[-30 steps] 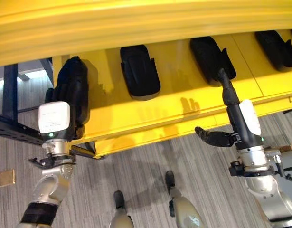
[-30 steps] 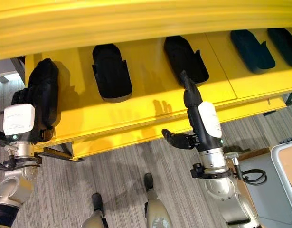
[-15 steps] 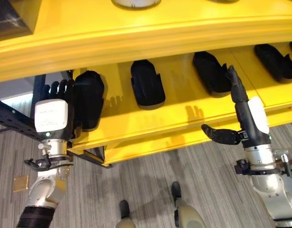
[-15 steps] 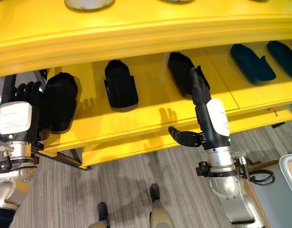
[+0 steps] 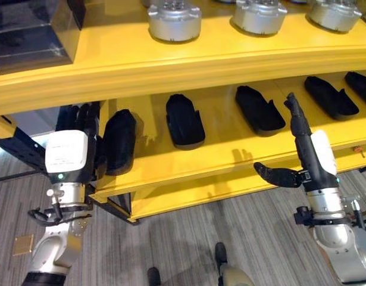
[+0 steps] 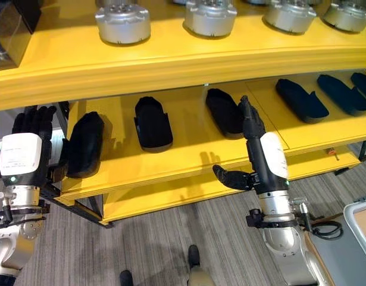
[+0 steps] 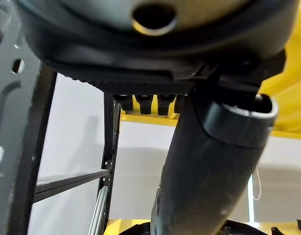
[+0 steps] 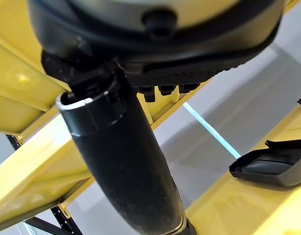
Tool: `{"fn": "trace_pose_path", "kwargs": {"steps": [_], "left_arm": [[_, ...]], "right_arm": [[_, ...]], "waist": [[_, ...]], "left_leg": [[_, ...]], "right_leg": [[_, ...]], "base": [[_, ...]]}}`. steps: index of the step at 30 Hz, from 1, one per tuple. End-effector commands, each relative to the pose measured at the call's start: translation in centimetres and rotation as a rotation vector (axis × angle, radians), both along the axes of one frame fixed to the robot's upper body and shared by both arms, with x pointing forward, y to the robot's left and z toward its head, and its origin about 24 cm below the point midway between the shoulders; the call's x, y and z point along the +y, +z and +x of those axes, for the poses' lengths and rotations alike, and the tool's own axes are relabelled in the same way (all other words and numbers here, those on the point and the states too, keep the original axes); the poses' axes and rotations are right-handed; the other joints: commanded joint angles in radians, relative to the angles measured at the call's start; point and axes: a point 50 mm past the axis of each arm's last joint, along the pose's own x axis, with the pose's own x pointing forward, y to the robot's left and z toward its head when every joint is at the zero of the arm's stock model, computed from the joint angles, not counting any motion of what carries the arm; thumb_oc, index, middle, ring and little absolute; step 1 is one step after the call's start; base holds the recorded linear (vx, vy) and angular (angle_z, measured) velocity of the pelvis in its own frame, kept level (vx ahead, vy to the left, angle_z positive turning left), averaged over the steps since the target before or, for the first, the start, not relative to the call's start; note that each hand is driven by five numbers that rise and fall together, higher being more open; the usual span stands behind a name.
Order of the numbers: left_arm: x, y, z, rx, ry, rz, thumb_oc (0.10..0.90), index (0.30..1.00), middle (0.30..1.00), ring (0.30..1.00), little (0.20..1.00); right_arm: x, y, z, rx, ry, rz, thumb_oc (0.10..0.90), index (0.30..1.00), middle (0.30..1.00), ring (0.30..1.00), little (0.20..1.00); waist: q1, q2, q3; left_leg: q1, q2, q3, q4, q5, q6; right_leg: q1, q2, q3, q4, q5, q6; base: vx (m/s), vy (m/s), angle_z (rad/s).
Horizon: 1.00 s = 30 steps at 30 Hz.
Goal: Move parts from the plastic box to the shelf.
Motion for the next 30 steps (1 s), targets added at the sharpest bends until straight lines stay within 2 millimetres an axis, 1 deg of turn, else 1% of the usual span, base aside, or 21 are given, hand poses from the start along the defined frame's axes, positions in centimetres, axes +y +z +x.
{"fn": "trace_pose_path", "kwargs": {"steps": [1, 3, 4, 6, 8, 9, 12, 22, 30], "left_arm": [[1.0, 3.8, 0.0, -0.194, 0.007, 0.019, 0.9, 1.0, 1.0, 1.0, 1.0], [0.9, 3.6, -0.3, -0.185, 0.004, 0.006, 0.9, 1.0, 1.0, 1.0, 1.0], [1.1, 2.8, -0.7, -0.151, 0.012, -0.015, 0.9, 1.0, 1.0, 1.0, 1.0], [1.1, 2.4, -1.0, -0.134, 0.01, -0.027, 0.9, 1.0, 1.0, 1.0, 1.0], [1.3, 1.3, -1.4, -0.083, 0.019, -0.051, 0.9, 1.0, 1.0, 1.0, 1.0], [1.5, 0.2, -1.8, -0.031, 0.03, -0.081, 0.9, 1.0, 1.0, 1.0, 1.0], [1.4, -1.1, -2.3, 0.038, 0.027, -0.109, 0.9, 1.0, 1.0, 1.0, 1.0], [0.8, -2.7, -2.0, 0.114, 0.007, -0.144, 0.9, 1.0, 1.0, 1.0, 1.0], [0.4, -4.4, -0.8, 0.201, 0.004, -0.144, 0.9, 1.0, 1.0, 1.0, 1.0]], "right_arm": [[-0.1, 4.0, -0.8, -0.239, 0.008, 0.004, 0.9, 1.0, 1.0, 1.0, 1.0], [-0.1, 4.0, -0.9, -0.236, 0.005, 0.001, 0.9, 1.0, 1.0, 1.0, 1.0], [-0.2, 4.0, -0.9, -0.234, 0.004, -0.001, 0.9, 1.0, 1.0, 1.0, 1.0], [-0.1, 4.0, -1.0, -0.233, 0.006, 0.001, 0.9, 1.0, 1.0, 1.0, 1.0], [-0.2, 4.0, -1.0, -0.235, 0.007, -0.001, 0.9, 1.0, 1.0, 1.0, 1.0], [-0.3, 4.0, -1.1, -0.232, 0.005, -0.002, 0.9, 1.0, 1.0, 1.0, 1.0], [-0.4, 4.0, -1.2, -0.224, 0.006, -0.007, 0.9, 1.0, 1.0, 1.0, 1.0], [-0.2, 4.0, -1.2, -0.218, 0.02, -0.007, 0.9, 1.0, 1.0, 1.0, 1.0], [0.0, 4.1, -1.0, -0.221, 0.036, -0.007, 0.9, 1.0, 1.0, 1.0, 1.0]], "waist": [[0.0, -0.012, -0.083], [0.002, -0.013, -0.084], [0.007, -0.014, -0.083], [0.007, -0.014, -0.082], [0.01, -0.015, -0.079], [0.015, -0.017, -0.076], [0.018, -0.021, -0.069], [0.024, -0.03, -0.054], [0.015, -0.04, -0.031]], "left_leg": [[0.025, 0.012, 0.013, 0.0, -0.01, 0.01], [0.027, 0.012, 0.011, 0.0, -0.01, 0.01], [0.028, 0.012, 0.009, 0.001, -0.011, 0.011], [0.029, 0.013, 0.007, 0.002, -0.012, 0.011], [0.029, 0.014, 0.005, 0.003, -0.011, 0.011], [0.028, 0.013, 0.001, 0.004, -0.011, 0.012], [0.025, 0.016, -0.004, 0.004, -0.01, 0.013], [0.011, 0.017, -0.013, 0.004, -0.007, 0.015], [-0.003, 0.018, -0.01, 0.005, -0.003, 0.013]], "right_leg": [[0.091, -0.019, -0.039, 0.035, -0.137, 0.033], [0.094, -0.018, -0.041, 0.035, -0.138, 0.032], [0.097, -0.017, -0.043, 0.036, -0.14, 0.032], [0.1, -0.018, -0.045, 0.036, -0.142, 0.032], [0.102, -0.018, -0.049, 0.038, -0.145, 0.032], [0.103, -0.017, -0.051, 0.039, -0.146, 0.031], [0.106, -0.017, -0.055, 0.038, -0.148, 0.031], [0.102, -0.016, -0.063, 0.037, -0.147, 0.033], [0.086, -0.017, -0.059, 0.035, -0.141, 0.035]], "base": [[0.0, 0.0, 0.0], [0.0, 0.0, 0.0], [0.03, -0.002, 0.03], [0.02, 0.003, 0.05], [0.02, 0.007, 0.07], [0.02, 0.01, 0.06], [0.02, 0.008, 0.07], [0.0, 0.001, 0.01], [0.0, 0.0, 0.0]]}}
